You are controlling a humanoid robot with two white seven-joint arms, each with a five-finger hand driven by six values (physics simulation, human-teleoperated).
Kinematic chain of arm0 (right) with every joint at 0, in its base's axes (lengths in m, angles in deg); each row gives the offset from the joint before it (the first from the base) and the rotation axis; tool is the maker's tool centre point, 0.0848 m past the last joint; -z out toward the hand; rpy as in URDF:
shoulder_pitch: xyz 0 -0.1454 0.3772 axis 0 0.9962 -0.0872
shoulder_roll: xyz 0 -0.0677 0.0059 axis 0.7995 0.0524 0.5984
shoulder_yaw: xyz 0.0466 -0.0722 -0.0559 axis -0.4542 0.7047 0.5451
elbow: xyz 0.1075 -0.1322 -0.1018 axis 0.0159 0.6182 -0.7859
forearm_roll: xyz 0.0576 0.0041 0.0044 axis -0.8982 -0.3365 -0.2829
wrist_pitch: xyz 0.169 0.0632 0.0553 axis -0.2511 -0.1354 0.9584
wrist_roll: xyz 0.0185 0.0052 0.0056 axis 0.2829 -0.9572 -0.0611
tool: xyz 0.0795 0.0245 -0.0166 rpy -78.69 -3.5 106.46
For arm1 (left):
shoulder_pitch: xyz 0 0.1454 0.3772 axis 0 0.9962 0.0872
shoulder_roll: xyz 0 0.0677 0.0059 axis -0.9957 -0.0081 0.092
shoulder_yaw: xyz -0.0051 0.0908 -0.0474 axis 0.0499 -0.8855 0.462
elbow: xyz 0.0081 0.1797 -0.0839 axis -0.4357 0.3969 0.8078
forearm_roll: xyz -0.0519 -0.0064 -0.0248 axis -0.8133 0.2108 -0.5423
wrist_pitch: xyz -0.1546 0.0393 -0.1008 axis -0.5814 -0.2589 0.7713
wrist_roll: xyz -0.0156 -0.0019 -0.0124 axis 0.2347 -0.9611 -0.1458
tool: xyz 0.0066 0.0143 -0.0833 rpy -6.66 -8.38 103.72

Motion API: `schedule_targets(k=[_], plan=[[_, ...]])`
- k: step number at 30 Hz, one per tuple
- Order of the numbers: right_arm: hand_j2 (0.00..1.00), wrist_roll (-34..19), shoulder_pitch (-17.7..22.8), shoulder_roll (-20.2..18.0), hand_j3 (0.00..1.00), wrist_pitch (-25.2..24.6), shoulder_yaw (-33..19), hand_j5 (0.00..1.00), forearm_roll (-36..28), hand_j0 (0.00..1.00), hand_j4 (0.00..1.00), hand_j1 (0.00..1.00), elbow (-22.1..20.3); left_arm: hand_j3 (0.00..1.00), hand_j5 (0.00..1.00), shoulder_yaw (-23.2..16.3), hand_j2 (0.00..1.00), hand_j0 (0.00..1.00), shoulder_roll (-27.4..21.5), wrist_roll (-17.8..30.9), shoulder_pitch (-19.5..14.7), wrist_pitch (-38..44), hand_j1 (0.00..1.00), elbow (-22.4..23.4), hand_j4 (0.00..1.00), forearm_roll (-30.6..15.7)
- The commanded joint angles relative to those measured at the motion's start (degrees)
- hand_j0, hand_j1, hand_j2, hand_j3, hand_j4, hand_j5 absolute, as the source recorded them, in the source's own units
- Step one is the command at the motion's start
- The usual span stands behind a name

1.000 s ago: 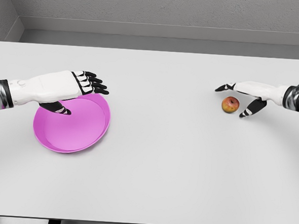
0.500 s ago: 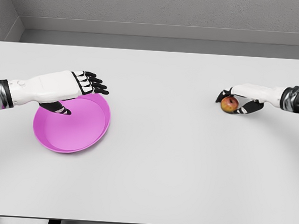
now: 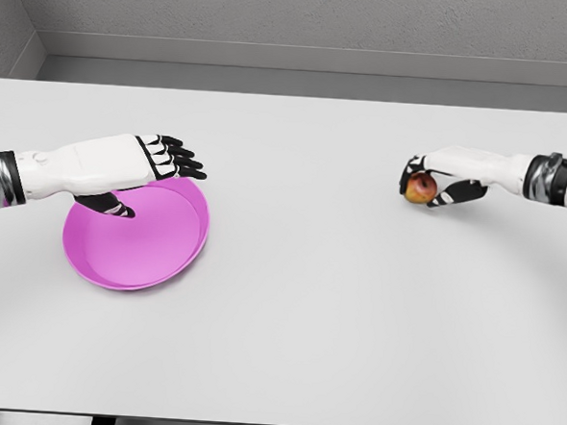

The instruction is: Put the apple on the plate with both arms

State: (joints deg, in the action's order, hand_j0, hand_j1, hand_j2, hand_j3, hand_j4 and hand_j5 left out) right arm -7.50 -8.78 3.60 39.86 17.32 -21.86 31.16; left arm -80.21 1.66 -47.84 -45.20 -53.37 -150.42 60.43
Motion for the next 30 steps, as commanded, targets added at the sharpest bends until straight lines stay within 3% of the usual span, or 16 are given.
schedule_targets(k=[1, 3, 6, 11, 12, 13, 15, 16, 20, 24, 26, 28, 30], plan=[[0.46, 0.02, -0.09, 1.06, 0.46, 0.03, 2.34, 0.46, -1.23, 0.46, 0.46, 0.46, -5.04, 1.0, 1.0, 0.04, 1.0, 1.0, -0.04, -0.03, 0.0, 0.05, 1.0, 0.01, 1.0, -0.37], [0.46, 0.02, -0.18, 2.73, 0.46, 0.03, 4.98, 0.46, -1.23, 0.46, 0.46, 0.46, -6.53, 1.0, 1.0, 0.04, 1.0, 1.0, -0.04, -0.03, 0.0, 0.05, 1.0, 0.01, 1.0, -0.37], [0.47, 0.02, -0.18, 3.0, 0.47, 0.03, 6.74, 0.47, -1.23, 0.47, 0.47, 0.47, -12.33, 1.0, 1.0, 0.04, 1.0, 1.0, -0.04, -0.03, 0.0, 0.05, 1.0, 0.01, 1.0, -0.37], [0.52, 0.02, -0.18, 3.61, 0.52, 0.03, 7.97, 0.52, -1.23, 0.52, 0.52, 0.52, -15.5, 1.0, 1.0, 0.04, 1.0, 1.0, -0.04, -0.03, 0.0, 0.05, 1.0, 0.01, 1.0, -0.37], [0.6, 0.02, -0.18, 3.61, 0.6, 0.03, 7.97, 0.6, -1.14, 0.6, 0.6, 0.6, -15.5, 1.0, 1.0, 0.04, 1.0, 1.0, -0.04, -0.03, 0.0, 0.05, 1.0, 0.01, 1.0, -0.28], [0.76, 0.02, -0.18, 3.44, 0.76, 0.03, 8.06, 0.76, -1.14, 0.76, 0.76, 0.76, -16.73, 1.0, 1.0, 0.04, 1.0, 1.0, -0.04, -0.03, 0.0, 0.05, 1.0, 0.01, 1.0, -0.37], [0.88, 0.02, -0.18, 3.44, 0.88, 0.03, 7.97, 0.88, -1.14, 0.88, 0.88, 0.88, -18.4, 1.0, 1.0, 0.04, 1.0, 1.0, -0.04, -0.03, 0.0, 0.05, 1.0, 0.01, 1.0, -0.37], [1.0, 0.02, -0.18, 3.44, 1.0, 0.03, 7.88, 1.0, -1.14, 1.0, 1.0, 1.0, -18.31, 1.0, 1.0, 0.04, 1.0, 1.0, -0.04, -0.03, 0.0, 0.05, 1.0, 0.01, 1.0, -0.37], [1.0, 0.02, 0.44, 1.24, 1.0, 0.03, 5.08, 1.0, -1.05, 1.0, 1.0, 1.0, -16.29, 1.0, 1.0, 0.04, 1.0, 1.0, -0.04, -0.03, 0.0, 0.05, 1.0, 0.01, 1.0, -0.37], [1.0, 0.02, 4.74, -2.1, 1.0, 0.03, -11.27, 1.0, -1.23, 1.0, 1.0, 1.0, -5.92, 1.0, 1.0, -1.72, 1.0, 1.0, 1.01, 0.06, -0.7, 0.05, 1.0, -0.08, 1.0, -0.28], [1.0, 0.02, 6.33, -2.19, 1.0, 0.03, -15.93, 1.0, -1.23, 1.0, 1.0, 1.0, -2.58, 1.0, 1.0, -4.18, 1.0, 1.0, 1.72, 0.06, -2.99, 0.05, 1.0, -0.08, 1.0, -0.37], [1.0, 0.02, 7.03, -2.62, 1.0, 0.03, -16.9, 1.0, -1.14, 1.0, 1.0, 1.0, -2.23, 1.0, 1.0, -6.19, 1.0, 1.0, 5.14, 0.06, -5.45, 0.05, 1.0, -0.17, 1.0, -0.37], [1.0, 0.02, 7.03, -3.33, 1.0, 0.03, -16.9, 1.0, -1.14, 1.0, 1.0, 1.0, -2.23, 1.0, 1.0, -12.61, 1.0, 1.0, 11.82, 3.22, -10.72, 0.05, 1.0, -0.08, 1.0, -0.46]])
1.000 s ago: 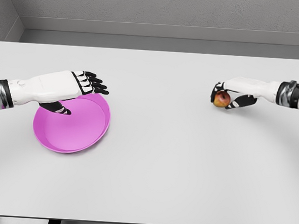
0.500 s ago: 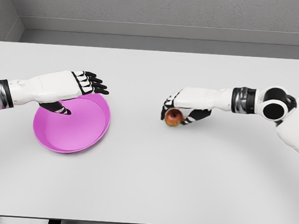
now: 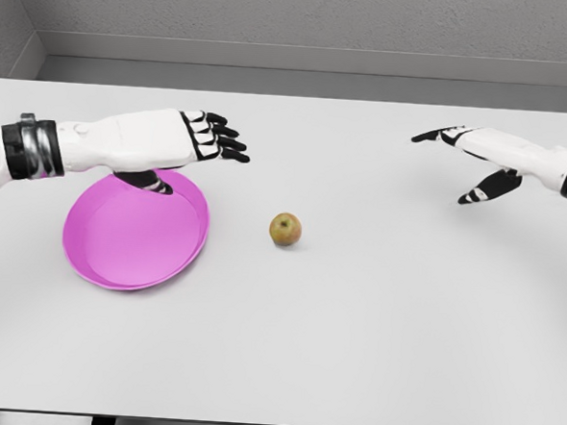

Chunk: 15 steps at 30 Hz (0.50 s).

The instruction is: Put the apple on the plate with both arms

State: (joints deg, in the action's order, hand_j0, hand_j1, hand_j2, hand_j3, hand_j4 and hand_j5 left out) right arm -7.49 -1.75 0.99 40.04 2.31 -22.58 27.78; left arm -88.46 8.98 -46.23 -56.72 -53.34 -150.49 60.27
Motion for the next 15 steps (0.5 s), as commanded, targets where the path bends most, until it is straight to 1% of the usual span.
schedule_targets(k=[1, 2, 4, 5, 9, 10, 13, 15], plan=[[1.0, 0.02, 0.0, -0.72, 1.0, -0.14, -1.9, 1.0, -0.43, 1.0, 1.0, 1.0, 1.15, 1.0, 1.0, -5.95, 1.0, 1.0, 7.83, 2.49, -0.35, 0.02, 1.0, 0.43, 1.0, -0.3], [1.0, 0.02, 0.0, -0.72, 1.0, -0.14, -1.9, 1.0, -0.43, 1.0, 1.0, 1.0, 1.06, 1.0, 1.0, -7.18, 1.0, 1.0, 9.68, 2.58, -0.96, 0.02, 1.0, 0.96, 1.0, -0.21], [1.0, 0.02, 0.0, -0.63, 1.0, -0.14, -1.9, 1.0, -0.43, 1.0, 1.0, 1.0, 0.98, 1.0, 1.0, -9.82, 1.0, 1.0, 12.67, 2.49, -3.43, 0.02, 1.0, 4.83, 1.0, -0.21], [1.0, 0.02, 0.0, -0.63, 1.0, -0.14, -1.9, 1.0, -0.43, 1.0, 1.0, 1.0, 0.89, 1.0, 1.0, -10.17, 1.0, 1.0, 13.81, 2.49, -3.52, 0.02, 1.0, 6.67, 1.0, -0.21], [1.0, 0.02, 0.0, -0.54, 1.0, -0.14, -1.9, 1.0, -0.43, 1.0, 1.0, 1.0, 0.71, 1.0, 1.0, -10.26, 1.0, 1.0, 13.99, 2.58, -4.57, 0.02, 1.0, 7.47, 1.0, 0.31], [1.0, 0.02, -0.09, -0.54, 1.0, -0.14, -1.9, 1.0, -0.43, 1.0, 1.0, 1.0, 0.71, 1.0, 1.0, -10.26, 1.0, 1.0, 14.08, 2.67, -4.66, 0.02, 1.0, 8.78, 1.0, 0.49], [1.0, 0.02, -0.18, -0.54, 1.0, -0.14, -1.9, 1.0, -0.43, 1.0, 1.0, 1.0, 0.62, 1.0, 1.0, -10.26, 1.0, 1.0, 18.29, 3.02, -5.1, 0.02, 1.0, 14.06, 1.0, 2.07], [1.0, 0.02, -0.18, -0.45, 1.0, -0.14, -1.9, 1.0, -0.43, 1.0, 1.0, 1.0, 0.62, 1.0, 1.0, -10.26, 1.0, 1.0, 18.56, 3.02, -5.19, 0.02, 1.0, 14.76, 1.0, 2.34]])
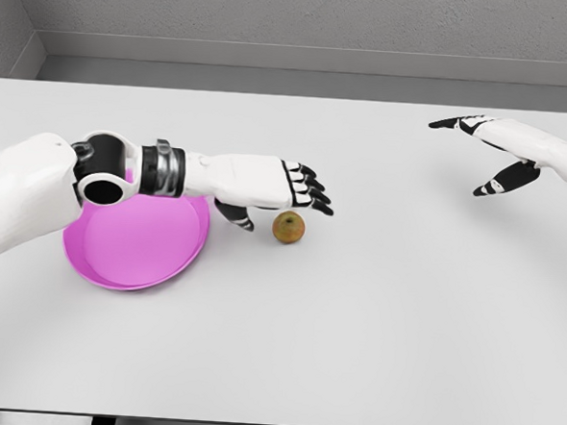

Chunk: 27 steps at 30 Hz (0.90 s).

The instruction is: Put the apple on the plate with both arms

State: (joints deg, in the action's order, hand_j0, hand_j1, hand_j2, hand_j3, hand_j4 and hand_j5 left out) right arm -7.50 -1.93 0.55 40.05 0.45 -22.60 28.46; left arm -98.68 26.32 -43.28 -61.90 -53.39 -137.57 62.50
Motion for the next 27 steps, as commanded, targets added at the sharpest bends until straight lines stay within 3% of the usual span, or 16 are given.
schedule_targets(k=[1, 12, 18, 27], plan=[[1.0, 0.02, 0.0, 0.08, 1.0, -0.16, -0.04, 1.0, -0.41, 1.0, 1.0, 1.0, -0.05, 1.0, 1.0, -0.12, 1.0, 1.0, 1.31, 0.07, 0.0, 0.07, 1.0, 1.84, 1.0, 0.11], [1.0, 0.02, 0.18, 0.08, 1.0, -0.16, -0.04, 1.0, -0.41, 1.0, 1.0, 1.0, -0.05, 1.0, 1.0, -2.49, 1.0, 1.0, 3.24, 0.07, -0.09, 0.07, 1.0, 3.95, 1.0, 3.53], [1.0, 0.02, 0.18, 0.08, 1.0, -0.16, -0.04, 1.0, -0.5, 1.0, 1.0, 1.0, -0.05, 0.88, 0.88, -2.49, 0.88, 0.88, 4.47, 0.07, -0.53, 0.07, 0.88, 4.04, 0.88, 5.38], [1.0, 0.02, 0.09, 0.17, 1.0, -0.16, -0.04, 1.0, -0.41, 1.0, 1.0, 1.0, -0.14, 0.88, 0.88, -3.11, 0.88, 0.88, 4.56, 0.07, -0.7, 0.07, 0.88, 4.65, 0.88, 5.91]])
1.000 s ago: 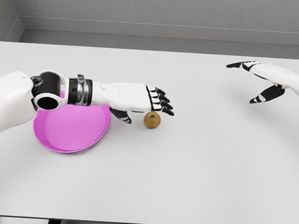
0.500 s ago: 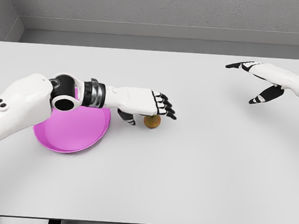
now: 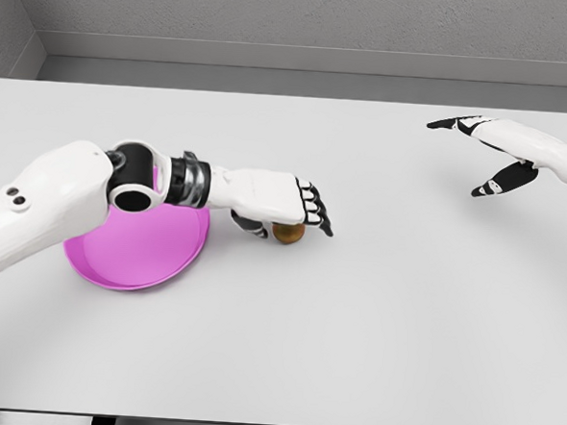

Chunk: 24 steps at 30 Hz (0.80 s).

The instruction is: Put the apple on the plate with both arms

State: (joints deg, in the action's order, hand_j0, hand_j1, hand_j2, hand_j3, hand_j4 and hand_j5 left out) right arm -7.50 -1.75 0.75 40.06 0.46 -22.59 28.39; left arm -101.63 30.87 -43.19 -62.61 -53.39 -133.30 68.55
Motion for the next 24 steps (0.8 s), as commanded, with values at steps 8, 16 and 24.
schedule_targets(k=[8, 16, 24], plan=[[1.0, 0.02, -0.09, -0.13, 1.0, -0.16, -0.05, 1.0, -0.42, 1.0, 1.0, 1.0, -0.07, 0.88, 0.88, -0.33, 0.88, 0.88, 1.07, -0.03, 0.0, 0.07, 0.88, 1.79, 0.88, -0.06], [1.0, 0.02, 0.0, -0.13, 1.0, -0.16, 0.04, 1.0, -0.42, 1.0, 1.0, 1.0, -0.07, 0.88, 0.88, -1.47, 0.88, 0.88, 0.89, 0.06, 0.0, 0.07, 0.88, 1.79, 0.88, 0.03], [1.0, 0.02, 0.0, -0.04, 1.0, -0.16, 0.04, 1.0, -0.42, 1.0, 1.0, 1.0, -0.07, 0.86, 0.86, -1.47, 0.86, 0.86, 0.89, 1.38, -0.17, 0.07, 0.86, 1.79, 0.86, 0.82]])
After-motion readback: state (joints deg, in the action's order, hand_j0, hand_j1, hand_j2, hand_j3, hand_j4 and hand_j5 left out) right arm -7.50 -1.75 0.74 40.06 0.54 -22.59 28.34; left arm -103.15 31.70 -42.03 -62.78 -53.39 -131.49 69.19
